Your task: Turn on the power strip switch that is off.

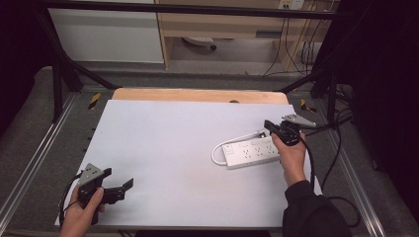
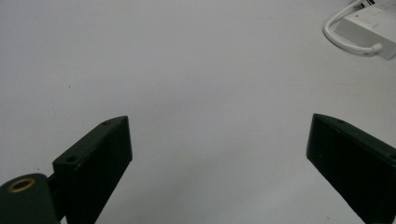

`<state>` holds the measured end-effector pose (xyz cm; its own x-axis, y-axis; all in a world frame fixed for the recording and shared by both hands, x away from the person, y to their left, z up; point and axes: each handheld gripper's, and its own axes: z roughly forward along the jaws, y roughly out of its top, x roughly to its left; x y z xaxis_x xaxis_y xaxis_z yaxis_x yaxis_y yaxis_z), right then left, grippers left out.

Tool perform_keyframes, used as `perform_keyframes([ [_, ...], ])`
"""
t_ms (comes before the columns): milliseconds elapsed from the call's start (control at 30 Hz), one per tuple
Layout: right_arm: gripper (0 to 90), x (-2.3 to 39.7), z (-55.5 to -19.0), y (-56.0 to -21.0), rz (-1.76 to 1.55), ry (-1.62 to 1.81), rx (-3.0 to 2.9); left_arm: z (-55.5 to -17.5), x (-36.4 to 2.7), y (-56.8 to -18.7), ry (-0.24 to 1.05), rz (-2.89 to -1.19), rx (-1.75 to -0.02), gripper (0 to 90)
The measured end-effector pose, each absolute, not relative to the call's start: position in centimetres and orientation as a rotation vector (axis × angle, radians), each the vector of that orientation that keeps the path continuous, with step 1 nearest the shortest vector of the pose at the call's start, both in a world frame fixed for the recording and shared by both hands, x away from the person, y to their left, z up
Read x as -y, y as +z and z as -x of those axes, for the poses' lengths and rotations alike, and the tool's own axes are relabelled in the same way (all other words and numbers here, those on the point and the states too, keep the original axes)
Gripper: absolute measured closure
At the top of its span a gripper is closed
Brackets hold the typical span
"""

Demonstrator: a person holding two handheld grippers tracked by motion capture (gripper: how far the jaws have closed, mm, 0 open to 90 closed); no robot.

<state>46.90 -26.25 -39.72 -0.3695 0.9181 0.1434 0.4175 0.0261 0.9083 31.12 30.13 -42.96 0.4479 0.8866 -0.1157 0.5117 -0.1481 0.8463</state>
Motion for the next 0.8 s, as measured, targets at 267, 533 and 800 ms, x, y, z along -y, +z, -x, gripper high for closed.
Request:
perform_keyframes([
  [267,90.0,25.7,-46.8,-40.5,-1.349,1.303,-1.843,-31.1,-30.1,-42.9,0.528,-1.805,-1.193,6.9],
  [533,90.0,25.1,-46.9,-40.8,-1.340,1.300,-1.862,-31.1,-30.1,-42.9,0.527,-1.806,-1.193,6.9],
  [800,90.0,24.5,-46.9,-41.3,-1.322,1.278,-1.888,-31.1,-30.1,-42.9,0.527,-1.805,-1.193,6.9],
])
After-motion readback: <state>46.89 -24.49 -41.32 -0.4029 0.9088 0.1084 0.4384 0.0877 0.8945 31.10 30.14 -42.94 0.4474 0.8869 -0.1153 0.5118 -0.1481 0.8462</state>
